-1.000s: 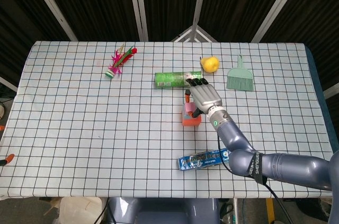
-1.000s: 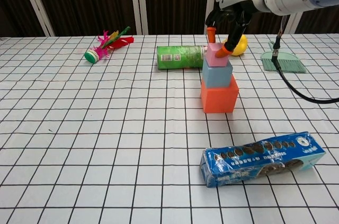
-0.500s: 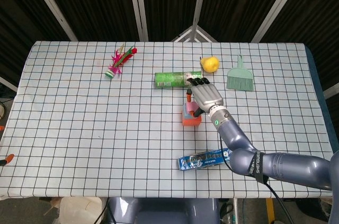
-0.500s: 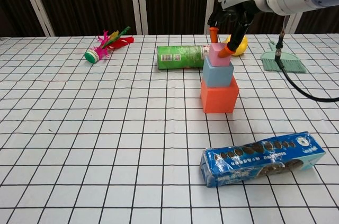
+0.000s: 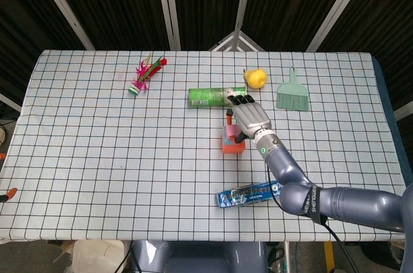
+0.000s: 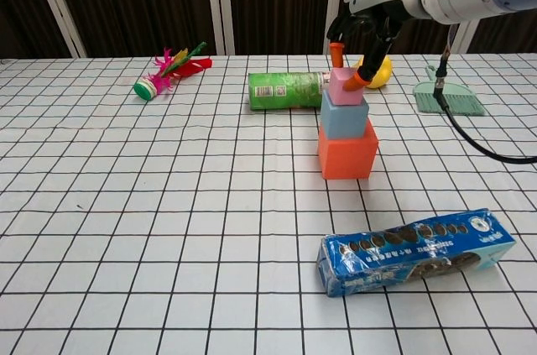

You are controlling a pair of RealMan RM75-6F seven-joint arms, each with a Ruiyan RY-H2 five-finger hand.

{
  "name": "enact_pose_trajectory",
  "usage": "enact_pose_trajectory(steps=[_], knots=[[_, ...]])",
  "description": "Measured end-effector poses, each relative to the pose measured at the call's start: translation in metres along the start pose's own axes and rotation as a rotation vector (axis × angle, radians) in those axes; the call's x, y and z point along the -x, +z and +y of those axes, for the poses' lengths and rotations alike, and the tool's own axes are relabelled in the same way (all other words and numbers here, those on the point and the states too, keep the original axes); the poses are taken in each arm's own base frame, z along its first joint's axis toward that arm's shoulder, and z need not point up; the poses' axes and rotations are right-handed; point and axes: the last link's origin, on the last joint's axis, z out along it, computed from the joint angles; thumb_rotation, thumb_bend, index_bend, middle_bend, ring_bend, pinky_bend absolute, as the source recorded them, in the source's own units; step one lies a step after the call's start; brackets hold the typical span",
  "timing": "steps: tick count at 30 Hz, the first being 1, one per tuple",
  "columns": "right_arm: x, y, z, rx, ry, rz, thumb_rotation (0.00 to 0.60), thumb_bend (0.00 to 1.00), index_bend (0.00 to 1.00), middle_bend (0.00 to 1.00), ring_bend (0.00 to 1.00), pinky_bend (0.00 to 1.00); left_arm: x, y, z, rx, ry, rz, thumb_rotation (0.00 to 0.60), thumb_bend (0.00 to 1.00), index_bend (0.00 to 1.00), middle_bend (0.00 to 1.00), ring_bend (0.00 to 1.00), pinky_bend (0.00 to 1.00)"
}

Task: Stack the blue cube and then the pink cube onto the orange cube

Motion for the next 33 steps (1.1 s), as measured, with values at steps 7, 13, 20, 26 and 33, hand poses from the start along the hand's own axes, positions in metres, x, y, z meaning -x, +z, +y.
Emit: enact_pose_trajectory(steps=[7, 13, 20, 26, 33], knots=[[0.0009, -0.0002, -0.0005, 0.003, -0.01, 0.003, 0.6, 0.36, 0.53, 0.07, 0.04, 0.0, -0.0002, -0.0001, -0.0003, 0.0, 0.0, -0.001, 0.6, 0.21, 0.22, 0.01, 0.0, 0.02], [0.001, -0.0008, -0.0018, 0.004, -0.017, 0.003, 0.6, 0.36, 0.52, 0.07, 0.04, 0.0, -0.0004, -0.0002, -0.0003, -0.001, 0.0, -0.001, 0.6, 0.21, 0.22, 0.01, 0.0, 0.02], [0.0005, -0.0013, -0.0022, 0.006, -0.028, 0.009, 0.6, 0.33, 0.48, 0.07, 0.04, 0.0, -0.0006, -0.0003, -0.0008, -0.002, -0.001, -0.001, 0.6, 0.21, 0.22, 0.01, 0.0, 0.02], [0.0002, -0.001, -0.003, 0.008, -0.027, 0.017, 0.6, 0.29, 0.46, 0.07, 0.04, 0.0, -0.0007, -0.0003, -0.0012, -0.003, -0.002, -0.001, 0.6, 0.21, 0.22, 0.01, 0.0, 0.02], [0.0001, -0.0006, -0.002, 0.012, -0.028, 0.021, 0.6, 0.26, 0.44, 0.07, 0.04, 0.0, -0.0008, 0.0001, -0.0016, -0.005, -0.002, -0.001, 0.6, 0.21, 0.23, 0.01, 0.0, 0.02]])
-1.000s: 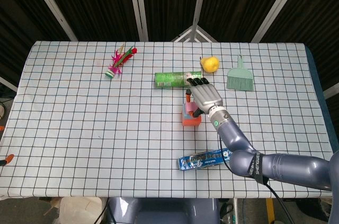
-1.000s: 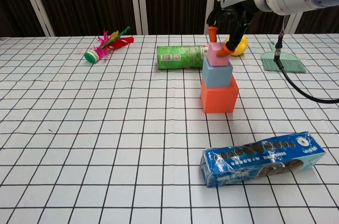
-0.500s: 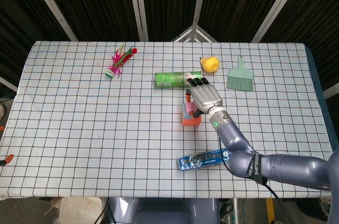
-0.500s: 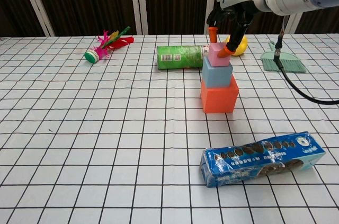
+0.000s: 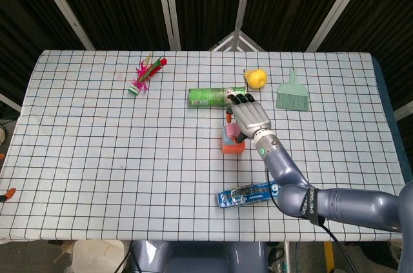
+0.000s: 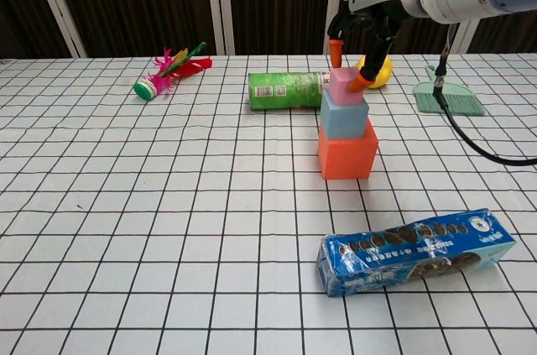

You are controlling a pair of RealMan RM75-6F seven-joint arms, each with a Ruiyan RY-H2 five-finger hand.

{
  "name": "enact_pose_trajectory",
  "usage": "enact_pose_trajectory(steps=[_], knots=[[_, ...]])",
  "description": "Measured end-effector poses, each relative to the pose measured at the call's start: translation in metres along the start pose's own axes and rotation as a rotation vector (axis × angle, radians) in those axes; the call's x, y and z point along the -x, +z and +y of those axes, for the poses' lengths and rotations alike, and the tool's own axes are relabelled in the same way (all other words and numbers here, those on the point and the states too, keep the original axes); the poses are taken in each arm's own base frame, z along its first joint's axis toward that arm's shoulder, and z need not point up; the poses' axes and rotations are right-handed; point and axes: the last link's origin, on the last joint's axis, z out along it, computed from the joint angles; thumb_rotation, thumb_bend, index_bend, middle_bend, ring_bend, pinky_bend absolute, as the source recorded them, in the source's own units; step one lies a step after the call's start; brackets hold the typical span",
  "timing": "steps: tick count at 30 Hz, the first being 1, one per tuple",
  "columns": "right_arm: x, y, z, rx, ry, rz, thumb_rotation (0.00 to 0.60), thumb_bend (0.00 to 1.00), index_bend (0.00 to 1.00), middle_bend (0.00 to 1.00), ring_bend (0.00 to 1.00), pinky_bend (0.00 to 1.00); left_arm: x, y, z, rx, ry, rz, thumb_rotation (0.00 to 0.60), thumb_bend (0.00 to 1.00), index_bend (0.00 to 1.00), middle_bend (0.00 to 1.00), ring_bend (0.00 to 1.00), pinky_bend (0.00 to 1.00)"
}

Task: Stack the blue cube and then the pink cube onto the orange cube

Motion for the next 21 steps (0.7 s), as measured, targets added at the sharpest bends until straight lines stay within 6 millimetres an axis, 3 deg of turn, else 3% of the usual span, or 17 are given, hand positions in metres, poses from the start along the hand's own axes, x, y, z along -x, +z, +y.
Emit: enact_pose_trajectory(steps=[5, 8, 10, 15, 21], knots=[[-0.001, -0.001, 0.0, 0.001, -0.006, 0.004, 0.6, 0.23, 0.36, 0.07, 0.04, 0.0, 0.001, 0.0, 0.001, 0.002, 0.001, -0.002, 0.6, 0.21, 0.23, 0.01, 0.0, 0.02], [-0.001, -0.002, 0.001, 0.006, -0.016, 0.004, 0.6, 0.15, 0.12, 0.07, 0.04, 0.0, 0.0, 0.0, 0.001, 0.002, 0.0, -0.002, 0.6, 0.21, 0.23, 0.02, 0.0, 0.02], [-0.001, -0.002, 0.002, 0.011, -0.025, 0.0, 0.6, 0.12, 0.01, 0.07, 0.04, 0.0, 0.0, 0.0, 0.001, 0.004, -0.001, -0.001, 0.6, 0.21, 0.23, 0.02, 0.0, 0.02], [0.0, -0.006, 0.008, 0.043, -0.055, -0.029, 0.6, 0.11, 0.0, 0.07, 0.04, 0.0, 0.001, 0.0, 0.001, 0.006, 0.0, -0.004, 0.6, 0.21, 0.23, 0.02, 0.0, 0.02], [0.001, -0.016, 0.031, 0.098, -0.117, -0.055, 0.6, 0.11, 0.0, 0.07, 0.04, 0.0, 0.001, 0.001, 0.001, 0.01, 0.0, -0.005, 0.6, 0.21, 0.23, 0.02, 0.0, 0.02]])
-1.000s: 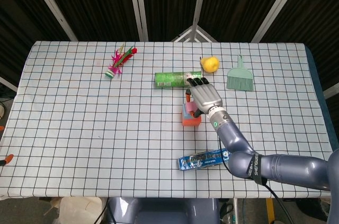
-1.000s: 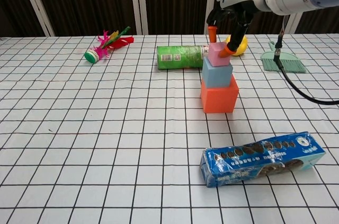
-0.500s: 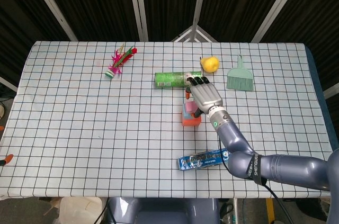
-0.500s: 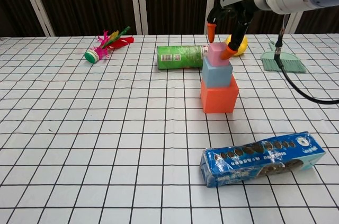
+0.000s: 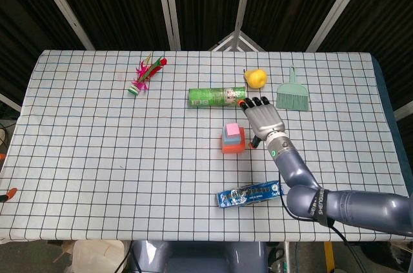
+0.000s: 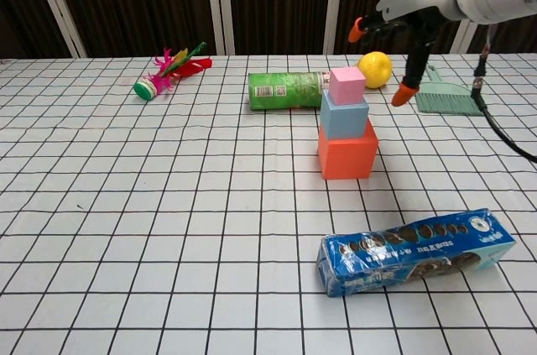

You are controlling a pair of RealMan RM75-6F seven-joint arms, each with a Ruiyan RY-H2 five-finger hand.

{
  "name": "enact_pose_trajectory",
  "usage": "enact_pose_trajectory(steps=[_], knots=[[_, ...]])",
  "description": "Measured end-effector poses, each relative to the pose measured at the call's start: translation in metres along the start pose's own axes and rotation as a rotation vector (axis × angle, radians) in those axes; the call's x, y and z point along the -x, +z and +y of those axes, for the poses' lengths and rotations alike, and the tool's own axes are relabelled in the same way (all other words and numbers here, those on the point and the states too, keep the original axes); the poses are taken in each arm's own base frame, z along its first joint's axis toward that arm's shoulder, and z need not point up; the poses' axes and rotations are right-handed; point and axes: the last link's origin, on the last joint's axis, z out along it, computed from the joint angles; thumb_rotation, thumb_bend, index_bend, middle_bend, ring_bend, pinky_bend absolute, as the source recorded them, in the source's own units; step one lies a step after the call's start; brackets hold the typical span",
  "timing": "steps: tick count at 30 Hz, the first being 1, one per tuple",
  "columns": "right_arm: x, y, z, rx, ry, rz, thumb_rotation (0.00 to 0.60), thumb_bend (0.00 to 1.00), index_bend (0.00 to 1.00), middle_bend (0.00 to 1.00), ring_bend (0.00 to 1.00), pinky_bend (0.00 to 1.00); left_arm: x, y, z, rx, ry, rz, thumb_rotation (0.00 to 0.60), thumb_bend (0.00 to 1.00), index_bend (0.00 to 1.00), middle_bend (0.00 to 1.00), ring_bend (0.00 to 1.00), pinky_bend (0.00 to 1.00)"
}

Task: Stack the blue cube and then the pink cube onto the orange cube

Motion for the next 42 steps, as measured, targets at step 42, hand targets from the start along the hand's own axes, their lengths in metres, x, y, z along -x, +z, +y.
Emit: enact_pose_trajectory(steps=[42], knots=[[0.173, -0.187, 0.209, 0.249, 0.094, 0.413, 0.6, 0.12, 0.0, 0.07, 0.04, 0.0, -0.007, -0.012, 0.003, 0.072, -0.051, 0.028, 0.6, 0.21, 0.23, 0.01, 0.0, 0.02]])
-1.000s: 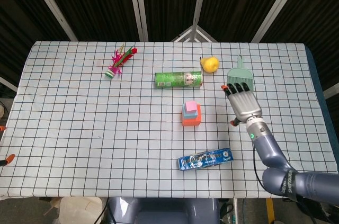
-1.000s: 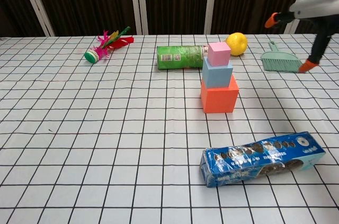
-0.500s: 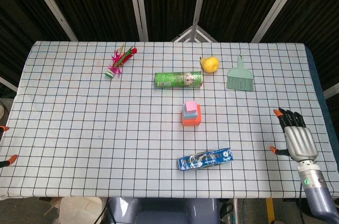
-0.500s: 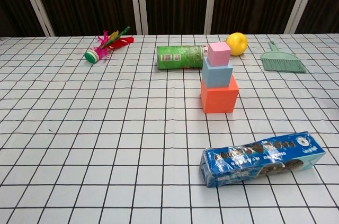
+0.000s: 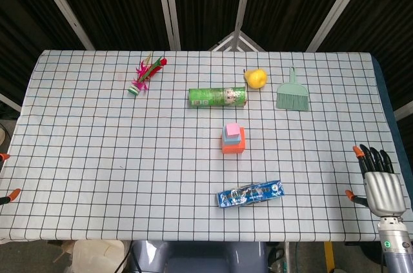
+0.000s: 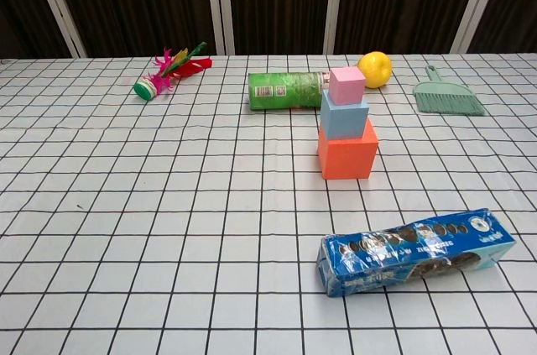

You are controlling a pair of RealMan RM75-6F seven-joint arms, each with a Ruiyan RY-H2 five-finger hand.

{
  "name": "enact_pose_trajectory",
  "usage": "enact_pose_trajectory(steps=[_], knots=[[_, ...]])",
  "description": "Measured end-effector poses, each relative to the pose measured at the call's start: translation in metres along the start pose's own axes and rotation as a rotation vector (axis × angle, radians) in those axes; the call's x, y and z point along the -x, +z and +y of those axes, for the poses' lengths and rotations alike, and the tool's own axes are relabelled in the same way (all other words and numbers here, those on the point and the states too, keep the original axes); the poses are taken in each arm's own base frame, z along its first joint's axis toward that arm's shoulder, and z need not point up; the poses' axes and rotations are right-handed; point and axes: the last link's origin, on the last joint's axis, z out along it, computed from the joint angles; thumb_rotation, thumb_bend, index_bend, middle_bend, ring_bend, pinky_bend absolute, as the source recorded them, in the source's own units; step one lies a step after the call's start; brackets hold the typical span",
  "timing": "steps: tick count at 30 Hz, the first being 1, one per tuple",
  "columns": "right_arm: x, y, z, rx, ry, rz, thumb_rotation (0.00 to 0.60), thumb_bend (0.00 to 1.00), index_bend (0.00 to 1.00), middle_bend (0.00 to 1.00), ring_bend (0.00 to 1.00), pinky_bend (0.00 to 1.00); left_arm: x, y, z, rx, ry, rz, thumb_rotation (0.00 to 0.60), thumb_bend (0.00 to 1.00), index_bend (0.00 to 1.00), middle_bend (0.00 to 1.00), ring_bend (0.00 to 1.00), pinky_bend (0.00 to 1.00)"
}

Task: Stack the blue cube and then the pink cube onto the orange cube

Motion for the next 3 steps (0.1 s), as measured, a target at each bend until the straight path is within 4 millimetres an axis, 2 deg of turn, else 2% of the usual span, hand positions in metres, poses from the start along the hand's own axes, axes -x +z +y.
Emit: enact_pose_trajectory(steps=[3], knots=[[-0.0021, -0.0034, 0.0002, 0.001, 0.005, 0.011, 0.6, 0.11, 0.0, 0.07, 0.04, 0.0, 0.0003, 0.0005, -0.0001, 0.009, 0.002, -0.003, 0.6, 0.21, 0.23, 0.02, 0.0, 0.02]])
